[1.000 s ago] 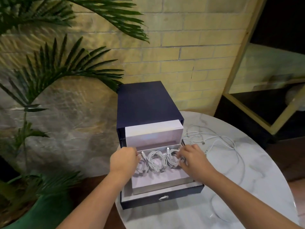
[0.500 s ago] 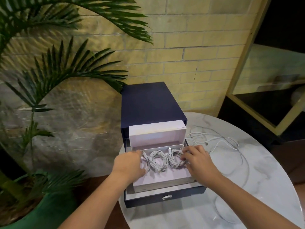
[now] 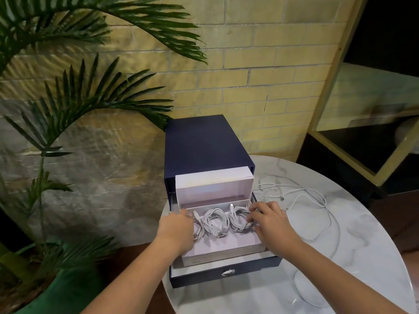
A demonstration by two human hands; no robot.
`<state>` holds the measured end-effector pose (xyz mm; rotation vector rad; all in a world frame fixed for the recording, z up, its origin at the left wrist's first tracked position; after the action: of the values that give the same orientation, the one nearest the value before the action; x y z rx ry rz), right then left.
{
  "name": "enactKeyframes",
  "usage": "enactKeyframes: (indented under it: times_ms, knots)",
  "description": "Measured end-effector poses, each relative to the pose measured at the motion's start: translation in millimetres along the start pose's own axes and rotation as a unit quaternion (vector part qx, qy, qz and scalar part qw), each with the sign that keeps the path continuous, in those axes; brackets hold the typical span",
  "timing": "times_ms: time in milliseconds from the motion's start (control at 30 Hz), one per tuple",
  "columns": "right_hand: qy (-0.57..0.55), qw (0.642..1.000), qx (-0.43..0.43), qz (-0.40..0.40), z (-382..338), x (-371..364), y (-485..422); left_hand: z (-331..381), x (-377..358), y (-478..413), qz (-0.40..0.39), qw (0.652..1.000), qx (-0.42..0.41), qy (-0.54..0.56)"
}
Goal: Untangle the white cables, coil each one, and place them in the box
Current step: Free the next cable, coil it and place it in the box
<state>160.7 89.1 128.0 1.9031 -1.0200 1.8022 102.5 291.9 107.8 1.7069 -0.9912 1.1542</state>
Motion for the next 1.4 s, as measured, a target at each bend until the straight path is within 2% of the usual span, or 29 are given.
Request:
enactKeyframes:
  times_ms: [167,333,500,600,800,1033,1133,1400]
  knots:
    - [-0.01,1.0,-0.002,-0.002,0.6,-1.5,-0.2,-1.6,-0.2,-1.5,-0.034,0.998,-0.02,0.048]
    - [-0.015,1.0,-0.006,0.002,2.2,-4.2,0.2,-2.5,12.0,-0.3,0.006,0.997,-0.034,0.066]
    - [-0.021,1.0,-0.006,0.005,1.2,-3.4,-0.3,1.1,8.4,2.4,0.024,0.998,-0.021,0.05]
    - [-0.022,1.0,-0.008,0.005,1.6,-3.6,0.1,-0.1,5.6,0.8,0.04,0.996,0.005,0.077]
    - [-0.027,1.0,-0.006,-0.009,2.1,-6.0,0.2,0.6,4.5,-1.2,0.025,0.996,0.037,0.081]
    - [-0.036,0.999,-0.005,-0.017,1.5,-6.6,-0.3,-0.8,6.6,-3.4,-0.015,0.988,-0.034,0.153]
    - [-0.04,0.999,-0.005,-0.009,1.0,-4.6,-0.2,0.0,5.9,-2.2,-0.028,0.988,-0.054,0.141]
    - [-0.039,0.999,-0.006,-0.021,1.9,-7.1,0.5,0.7,8.5,-6.2,-0.006,0.993,-0.045,0.106]
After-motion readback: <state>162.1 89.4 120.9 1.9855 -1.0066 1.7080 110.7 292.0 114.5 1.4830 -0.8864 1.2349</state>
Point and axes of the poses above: each hand's wrist, its own y-axis away from the middle knuckle, its own x-axis out of the back of the hand, z = x × y, the point moved 10 cm from there along -y, towards the middle knuckle, and after that the axes turned 11 degrees about x, right-handed, at the moved point
